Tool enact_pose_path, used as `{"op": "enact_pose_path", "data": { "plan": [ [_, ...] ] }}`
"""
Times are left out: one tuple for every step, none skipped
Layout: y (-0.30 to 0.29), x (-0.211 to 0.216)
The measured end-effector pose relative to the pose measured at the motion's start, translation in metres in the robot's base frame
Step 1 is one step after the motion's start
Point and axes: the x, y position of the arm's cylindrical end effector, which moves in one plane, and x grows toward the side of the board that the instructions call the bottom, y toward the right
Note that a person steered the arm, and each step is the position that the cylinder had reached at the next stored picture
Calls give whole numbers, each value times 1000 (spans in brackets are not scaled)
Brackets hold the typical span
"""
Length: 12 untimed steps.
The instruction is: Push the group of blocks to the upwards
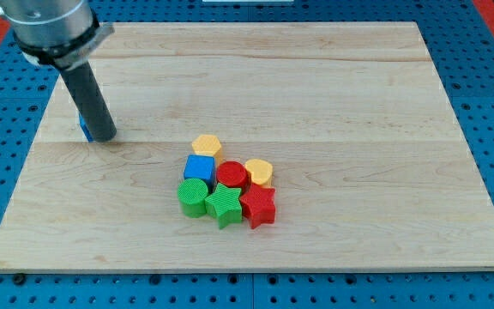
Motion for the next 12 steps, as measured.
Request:
{"op": "enact_pose_path", "data": {
  "plan": [
    [-31, -23],
    [-35, 0],
    [-34, 73],
    [9, 116],
    [76, 149],
    [137, 186],
    [216, 190],
    [224, 145],
    [207, 101],
    [203, 72],
    [200, 57],
    [184, 45]
  ]
}}
